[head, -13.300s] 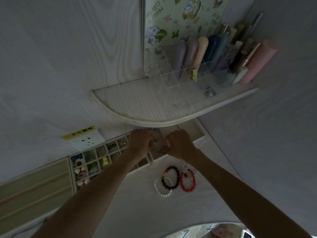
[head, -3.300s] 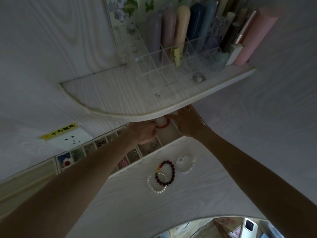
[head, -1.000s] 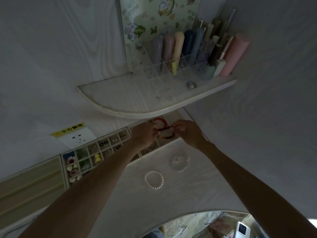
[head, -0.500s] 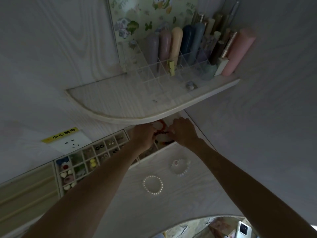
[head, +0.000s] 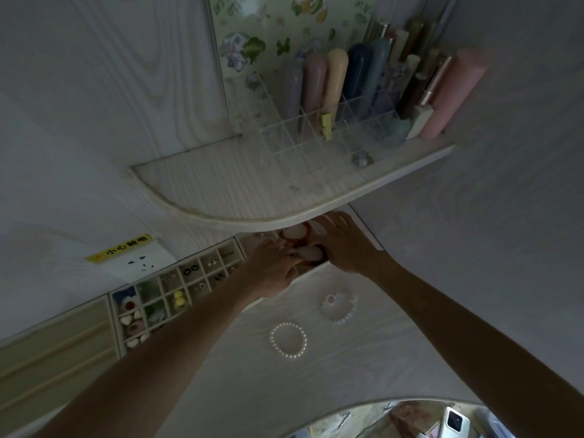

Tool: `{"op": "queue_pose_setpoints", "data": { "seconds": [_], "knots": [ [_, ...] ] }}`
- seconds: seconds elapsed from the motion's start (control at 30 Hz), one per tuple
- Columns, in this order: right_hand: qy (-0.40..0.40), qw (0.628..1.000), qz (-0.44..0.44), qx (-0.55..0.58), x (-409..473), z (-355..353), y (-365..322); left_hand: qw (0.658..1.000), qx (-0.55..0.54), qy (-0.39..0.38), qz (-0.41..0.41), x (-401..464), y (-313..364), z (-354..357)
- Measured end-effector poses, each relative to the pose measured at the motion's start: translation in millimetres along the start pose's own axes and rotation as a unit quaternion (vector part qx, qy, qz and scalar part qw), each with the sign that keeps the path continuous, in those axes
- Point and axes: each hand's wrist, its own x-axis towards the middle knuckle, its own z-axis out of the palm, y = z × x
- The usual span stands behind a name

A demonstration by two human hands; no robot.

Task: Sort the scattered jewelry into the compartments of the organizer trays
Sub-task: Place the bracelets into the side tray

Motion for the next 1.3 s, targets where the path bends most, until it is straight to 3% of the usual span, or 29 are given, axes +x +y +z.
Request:
{"op": "queue_pose_setpoints", "data": {
  "seconds": [0.33, 0.53, 0.87, 1.3],
  "knots": [
    [0.043, 0.999, -0.003, 0.003, 5.4, 0.3, 2.8, 0.999, -0.025, -0.023, 0.011, 2.8, -1.1, -0.4],
    [0.014, 1.0, 0.016, 0.014, -2.1, 0.4, 2.7, 0.999, -0.039, -0.006, 0.014, 1.2, -3.1, -1.6],
    [0.095, 0.995, -0.036, -0.014, -34.8, 7.1, 11.4, 1.0, 0.012, -0.022, 0.011, 0.8, -4.4, -8.7],
    [0.07, 0.997, -0.004, 0.016, -35.2, 5.8, 9.6, 0.999, 0.036, -0.008, 0.016, -9.1, -9.7, -6.1]
  ]
}}
